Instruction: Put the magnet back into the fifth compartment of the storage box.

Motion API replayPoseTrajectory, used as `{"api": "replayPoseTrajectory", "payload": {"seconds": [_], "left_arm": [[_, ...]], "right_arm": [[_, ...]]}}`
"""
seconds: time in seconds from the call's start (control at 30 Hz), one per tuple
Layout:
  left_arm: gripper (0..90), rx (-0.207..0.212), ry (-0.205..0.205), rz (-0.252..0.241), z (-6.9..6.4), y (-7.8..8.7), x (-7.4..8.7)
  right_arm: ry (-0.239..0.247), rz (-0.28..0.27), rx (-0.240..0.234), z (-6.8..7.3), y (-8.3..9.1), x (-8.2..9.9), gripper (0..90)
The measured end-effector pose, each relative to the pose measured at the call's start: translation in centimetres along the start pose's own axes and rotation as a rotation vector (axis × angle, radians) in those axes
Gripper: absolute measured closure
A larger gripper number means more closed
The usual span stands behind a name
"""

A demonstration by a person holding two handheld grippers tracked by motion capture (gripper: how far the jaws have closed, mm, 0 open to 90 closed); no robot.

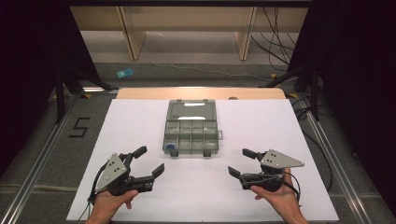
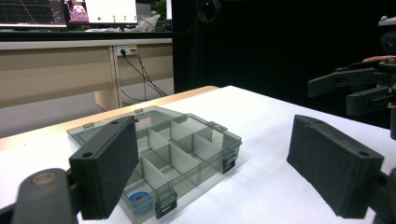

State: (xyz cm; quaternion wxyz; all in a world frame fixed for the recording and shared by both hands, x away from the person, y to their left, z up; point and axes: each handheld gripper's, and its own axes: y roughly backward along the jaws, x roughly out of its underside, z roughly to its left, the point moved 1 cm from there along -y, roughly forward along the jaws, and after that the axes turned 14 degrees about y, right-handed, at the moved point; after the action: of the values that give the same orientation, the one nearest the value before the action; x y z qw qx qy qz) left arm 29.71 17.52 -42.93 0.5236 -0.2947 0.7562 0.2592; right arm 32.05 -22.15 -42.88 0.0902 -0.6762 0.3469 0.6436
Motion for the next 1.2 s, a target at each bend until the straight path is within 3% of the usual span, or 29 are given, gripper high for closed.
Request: {"api": "replayPoseTrajectory", "payload": {"seconds": [0.37,0.63,1.2], "left_arm": [[15.6,0.000,-0.003,0.000,-0.01,0.04,-0.01],[15.5,0.001,-0.001,0.001,0.00,0.00,0.01],[15.6,0.000,-0.001,0.000,0.00,-0.01,0.01]], "right_arm": [[-0.005,0.009,-0.013,0.61,0.34,0.41,18.6],[0.005,-0.003,0.014,0.58,0.54,0.69,18.6],[0.003,0.002,0.011,0.50,0.65,0.67,18.7]]}}
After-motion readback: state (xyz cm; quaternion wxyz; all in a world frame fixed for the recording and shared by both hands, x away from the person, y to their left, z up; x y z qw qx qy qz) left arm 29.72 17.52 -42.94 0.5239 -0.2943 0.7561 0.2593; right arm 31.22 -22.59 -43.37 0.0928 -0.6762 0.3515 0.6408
